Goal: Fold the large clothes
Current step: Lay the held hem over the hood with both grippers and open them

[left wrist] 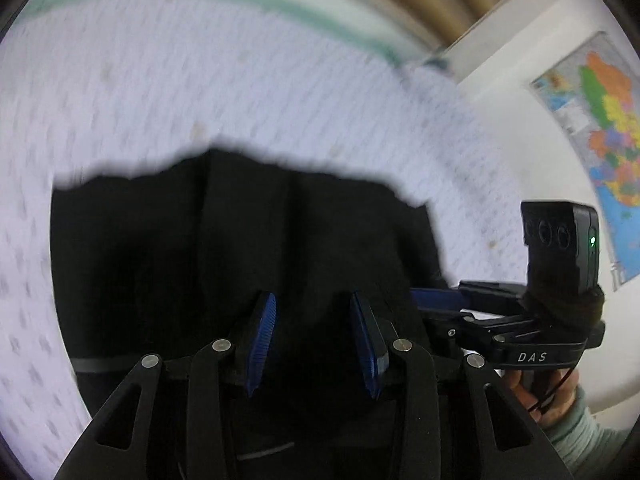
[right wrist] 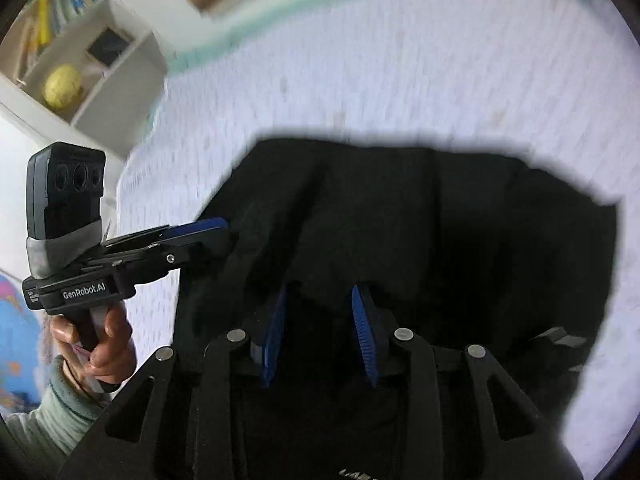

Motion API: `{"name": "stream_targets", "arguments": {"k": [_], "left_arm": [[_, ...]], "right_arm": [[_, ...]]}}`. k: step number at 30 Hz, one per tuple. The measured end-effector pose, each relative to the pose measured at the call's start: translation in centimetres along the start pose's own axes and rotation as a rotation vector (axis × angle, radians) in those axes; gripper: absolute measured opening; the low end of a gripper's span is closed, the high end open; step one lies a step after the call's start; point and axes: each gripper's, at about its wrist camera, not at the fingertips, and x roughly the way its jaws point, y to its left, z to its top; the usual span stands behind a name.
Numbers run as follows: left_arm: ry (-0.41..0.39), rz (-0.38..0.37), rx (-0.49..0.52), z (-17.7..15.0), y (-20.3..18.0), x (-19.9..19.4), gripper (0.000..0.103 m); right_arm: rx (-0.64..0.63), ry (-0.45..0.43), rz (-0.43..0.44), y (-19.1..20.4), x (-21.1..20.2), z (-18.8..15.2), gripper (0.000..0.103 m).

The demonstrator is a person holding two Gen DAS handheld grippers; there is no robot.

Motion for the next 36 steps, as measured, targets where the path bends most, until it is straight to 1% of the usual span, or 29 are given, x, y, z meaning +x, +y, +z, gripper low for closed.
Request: {"name": "stream_targets", "arguments": {"k": [2, 4, 5, 7, 9, 11, 12, 13, 15, 17, 18, 19, 20, 21, 22, 23, 24, 25, 26, 28, 29, 31, 32, 33, 34, 36], "left_arm": [[0.064, 0.029, -0.057, -3.1, 1.7, 2.2, 0.039], [0.066, 0.023, -0.082, -4.6, 3.1, 4.1, 0.039], [0.054, 0.019, -0.091, -4.9, 3.5, 4.4, 0.039], [0.039, 0.031, -0.081, -4.9, 3.5, 4.5, 0.039], [0.035, 0.047, -0.051, -4.9, 2.8, 3.7, 0.039], [0.014, 0.049, -0.02, -5.1, 1.8, 2.0, 0.039], [-0.009, 0.044, -0.002, -5.4, 1.2, 0.6, 0.039], [-0.031, 0.038, 0.011, -5.5, 0.7, -0.6, 0.039], [-0.095, -0.006, 0.043, -6.2, -0.6, -3.6, 0.039], [-0.137, -0.062, 0.059, -6.7, -1.9, -5.2, 0.039], [-0.144, -0.106, 0.054, -7.1, -2.2, -5.5, 0.039], [-0.134, -0.148, 0.045, -7.3, -2.2, -5.1, 0.039], [-0.117, -0.165, 0.042, -7.5, -2.1, -4.4, 0.039], [-0.08, -0.124, 0.045, -7.8, -1.9, -2.7, 0.039], [-0.034, -0.055, 0.045, -7.6, -1.3, -0.6, 0.039], [0.024, 0.02, 0.046, -7.8, -0.5, 1.5, 0.039], [0.071, 0.073, 0.041, -8.3, 0.5, 3.8, 0.039], [0.071, 0.069, 0.022, -8.6, 1.3, 4.8, 0.039], [0.06, 0.052, 0.005, -8.6, 1.7, 4.8, 0.039], [0.047, 0.014, -0.011, -8.3, 1.8, 3.3, 0.039], [0.037, -0.001, -0.005, -8.3, 1.7, 2.4, 0.039], [0.004, -0.056, 0.031, -8.0, 1.0, -0.4, 0.039], [-0.024, -0.072, 0.052, -7.8, 0.7, -1.9, 0.039], [-0.073, -0.079, 0.074, -7.0, 0.2, -3.7, 0.039], [-0.11, -0.078, 0.086, -6.2, -0.1, -4.7, 0.039], [-0.18, -0.086, 0.087, -3.9, -0.1, -6.0, 0.04]], "right_arm": [[-0.007, 0.089, -0.043, -0.8, 4.2, -1.6, 0.038], [-0.003, 0.109, -0.071, -1.8, 6.4, -4.3, 0.037], [0.003, 0.106, -0.087, -2.1, 7.3, -4.7, 0.036], [-0.007, 0.082, -0.123, -1.8, 7.6, -5.3, 0.035], [-0.035, 0.076, -0.155, -1.2, 7.4, -5.4, 0.035], [-0.074, 0.068, -0.171, -0.2, 6.2, -5.6, 0.037], [-0.087, 0.054, -0.168, -0.1, 5.5, -6.0, 0.039], [-0.1, 0.037, -0.164, 0.4, 4.5, -6.3, 0.042], [-0.138, -0.014, -0.164, 1.6, 2.0, -6.9, 0.043], [-0.163, -0.057, -0.155, 2.1, 0.0, -7.9, 0.053], [-0.16, -0.066, -0.147, 2.1, -0.5, -8.3, 0.054], [-0.152, -0.063, -0.145, 1.9, -0.3, -8.6, 0.054], [-0.143, -0.045, -0.154, 1.5, 0.3, -9.0, 0.054], [-0.138, -0.029, -0.169, 1.2, 0.9, -9.2, 0.054], [-0.129, -0.007, -0.195, 0.5, 1.7, -9.3, 0.054], [-0.113, 0.021, -0.205, -0.1, 3.1, -9.5, 0.054], [-0.103, 0.035, -0.2, -0.5, 3.3, -9.5, 0.054], [-0.089, 0.052, -0.192, -1.0, 4.4, -9.7, 0.054], [-0.079, 0.063, -0.187, -1.4, 4.9, -9.7, 0.053], [-0.083, 0.067, -0.185, -1.2, 4.7, -9.6, 0.053], [-0.09, 0.067, -0.183, -1.0, 4.2, -9.5, 0.053], [-0.095, 0.047, -0.166, -0.4, 2.1, -9.0, 0.054], [-0.104, 0.025, -0.157, 0.0, 0.9, -8.7, 0.054], [-0.124, -0.025, -0.148, 0.5, -1.0, -8.0, 0.054], [-0.136, -0.064, -0.15, 0.8, -1.9, -7.4, 0.054], [-0.152, -0.138, -0.178, 1.1, -3.6, -5.1, 0.054]]}}
